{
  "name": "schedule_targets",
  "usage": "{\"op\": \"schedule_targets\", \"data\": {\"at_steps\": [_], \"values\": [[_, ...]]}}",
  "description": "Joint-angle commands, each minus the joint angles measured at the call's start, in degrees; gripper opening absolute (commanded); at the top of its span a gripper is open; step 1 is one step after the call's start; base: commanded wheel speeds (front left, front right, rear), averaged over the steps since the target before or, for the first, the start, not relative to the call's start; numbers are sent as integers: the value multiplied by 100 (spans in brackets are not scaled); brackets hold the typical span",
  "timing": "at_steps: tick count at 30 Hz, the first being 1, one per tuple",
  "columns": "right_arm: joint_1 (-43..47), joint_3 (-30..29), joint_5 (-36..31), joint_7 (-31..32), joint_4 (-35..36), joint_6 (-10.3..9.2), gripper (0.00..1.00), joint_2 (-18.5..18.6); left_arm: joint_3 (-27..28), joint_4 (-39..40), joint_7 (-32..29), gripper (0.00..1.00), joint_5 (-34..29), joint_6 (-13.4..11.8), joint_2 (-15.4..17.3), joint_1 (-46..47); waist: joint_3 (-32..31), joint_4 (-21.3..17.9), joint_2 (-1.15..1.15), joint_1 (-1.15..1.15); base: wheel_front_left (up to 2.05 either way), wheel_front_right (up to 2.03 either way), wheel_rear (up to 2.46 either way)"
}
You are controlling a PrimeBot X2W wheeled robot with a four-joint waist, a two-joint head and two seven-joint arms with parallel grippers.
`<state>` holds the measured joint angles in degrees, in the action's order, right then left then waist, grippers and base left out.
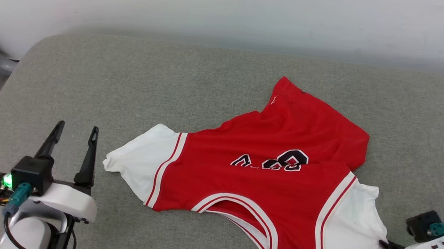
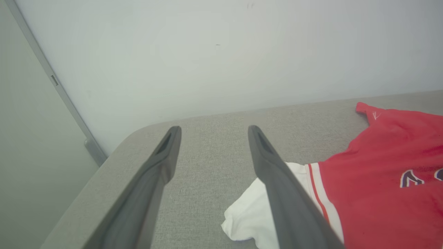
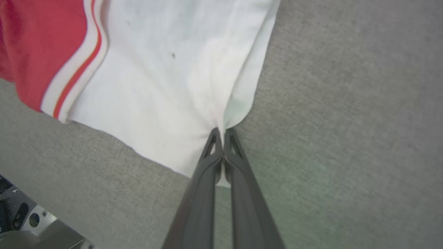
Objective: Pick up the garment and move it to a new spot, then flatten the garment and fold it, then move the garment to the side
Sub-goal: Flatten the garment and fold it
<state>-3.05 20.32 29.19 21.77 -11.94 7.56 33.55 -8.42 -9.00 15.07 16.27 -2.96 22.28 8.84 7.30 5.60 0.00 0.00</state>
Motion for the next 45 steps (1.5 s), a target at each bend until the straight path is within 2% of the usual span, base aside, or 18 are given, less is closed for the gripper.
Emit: {"op": "schedule_targets", "data": {"at_steps": [1, 5, 9, 11, 14, 17, 20, 21, 26, 32, 45], "values": [[43, -170, -39, -83, 30, -13, 0, 34, 44, -20, 14, 100, -36, 134, 102, 157, -88, -78, 0, 0, 0, 0, 0], [162, -589, -89, -156, 198, -12, 0, 69, 15, -213, -69, 100, -20, 480, 403, 530, -136, -147, 0, 0, 0, 0, 0], [254, -954, -195, -152, 383, -12, 0, 34, -148, -392, -604, 100, 197, 824, 643, 972, -103, -216, 0, 0, 0, 0, 0], [303, -1099, -238, -130, 460, -12, 0, -10, -303, -498, -1085, 100, 356, 932, 779, 1189, -86, -241, 0, 0, 0, 0, 0], [355, -1261, -314, -82, 579, -12, 0, -68, -661, -636, -2127, 100, 803, 1025, 968, 1445, -65, -282, 0, 0, 0, 0, 0], [439, -1342, -387, -31, 665, -12, 0, -145, -1213, -589, -3309, 100, 1424, 1035, 1265, 1592, -47, -317, 0, 0, 0, 0, 0], [455, -1389, -438, -2, 751, -12, 0, -211, -1709, -435, -4219, 100, 2083, 1039, 1608, 1734, -26, -346, 0, 0, 0, 0, 0], [455, -1389, -438, -2, 751, -12, 0, -211, -1709, -435, -4219, 100, 2083, 1039, 1608, 1734, -26, -346, 0, 0, 0, 0, 0], [401, -1400, -512, 59, 852, -12, 0, -314, -2521, -378, -5324, 100, 2950, 1035, 1964, 1961, 55, -394, 0, 0, 0, 0, 0], [254, -1362, -569, 90, 924, -11, 0, -375, -3006, -678, -5782, 100, 3294, 1036, 1966, 2208, 226, -447, 0, 0, 0, 0, 0], [-118, -1089, -605, 44, 859, -11, 0, -493, -4072, -1787, -5708, 100, 3519, 1033, 1814, 2584, 572, -700, 0, 0, 0, 0, 0]]}}
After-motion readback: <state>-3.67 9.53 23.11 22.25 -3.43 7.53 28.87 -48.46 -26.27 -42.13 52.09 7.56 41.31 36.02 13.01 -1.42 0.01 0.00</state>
